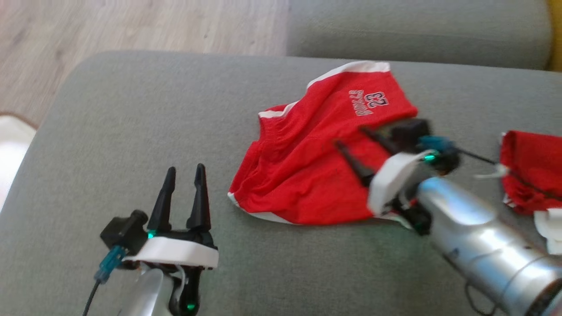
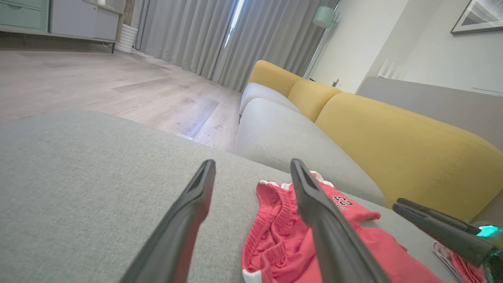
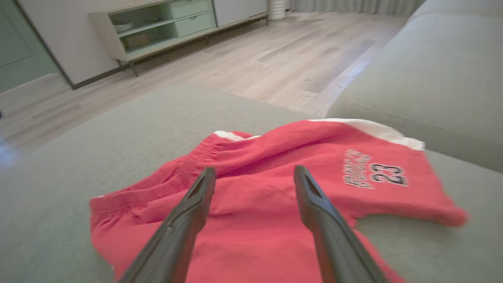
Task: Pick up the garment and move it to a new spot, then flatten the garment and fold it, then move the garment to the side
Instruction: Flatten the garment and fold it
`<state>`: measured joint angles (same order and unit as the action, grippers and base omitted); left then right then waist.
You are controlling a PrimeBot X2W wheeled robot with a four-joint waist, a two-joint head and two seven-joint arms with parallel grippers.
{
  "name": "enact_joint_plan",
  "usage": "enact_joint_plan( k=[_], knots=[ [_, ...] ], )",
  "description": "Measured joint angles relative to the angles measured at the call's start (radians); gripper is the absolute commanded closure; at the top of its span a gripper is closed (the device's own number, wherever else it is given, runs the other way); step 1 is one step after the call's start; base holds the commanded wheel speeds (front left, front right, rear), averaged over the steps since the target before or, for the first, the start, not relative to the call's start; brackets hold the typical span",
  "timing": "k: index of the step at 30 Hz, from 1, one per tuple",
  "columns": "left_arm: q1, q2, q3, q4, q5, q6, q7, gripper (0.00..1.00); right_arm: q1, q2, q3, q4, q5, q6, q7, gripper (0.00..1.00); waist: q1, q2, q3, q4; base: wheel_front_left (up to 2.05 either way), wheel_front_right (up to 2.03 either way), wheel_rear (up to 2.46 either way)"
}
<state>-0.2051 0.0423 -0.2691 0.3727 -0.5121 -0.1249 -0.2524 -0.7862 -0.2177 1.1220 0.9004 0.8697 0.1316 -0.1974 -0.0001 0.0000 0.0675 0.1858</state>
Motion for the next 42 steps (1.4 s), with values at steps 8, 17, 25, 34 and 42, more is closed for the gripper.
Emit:
enact_joint_plan(
  k=[8,17,25,34,42],
  knots=[
    [0.013,0.001,0.033,-0.021,0.019,0.0,0.0,0.0,0.072,-0.071,-0.274,0.047,-0.078,0.0,-0.05,0.0,0.0,0.0,-0.043,-0.065,0.0,0.0,0.0],
    [0.07,0.007,0.056,-0.037,0.03,0.0,0.0,0.0,0.494,-0.005,-0.887,-0.311,-0.5,0.0,-0.051,0.0,0.0,0.0,-0.049,-0.138,0.0,0.0,0.0],
    [0.07,0.01,0.051,-0.042,0.031,0.0,0.0,0.0,0.768,0.147,-1.038,-0.512,-0.725,0.0,-0.051,0.0,0.0001,0.0,-0.042,-0.16,0.0,0.0,0.0],
    [0.07,0.009,0.029,-0.041,0.03,0.0,0.0,0.0,0.761,0.163,-0.993,-0.445,-0.818,0.0,0.006,0.0,0.0001,0.0,-0.027,-0.141,0.0,0.0,0.0],
    [0.065,0.01,0.009,-0.036,0.029,0.0,0.0,0.0,0.676,0.163,-0.981,-0.334,-0.853,0.0,0.049,0.0,0.0002,0.0,0.006,-0.1,0.0,0.0,0.0]
  ],
)
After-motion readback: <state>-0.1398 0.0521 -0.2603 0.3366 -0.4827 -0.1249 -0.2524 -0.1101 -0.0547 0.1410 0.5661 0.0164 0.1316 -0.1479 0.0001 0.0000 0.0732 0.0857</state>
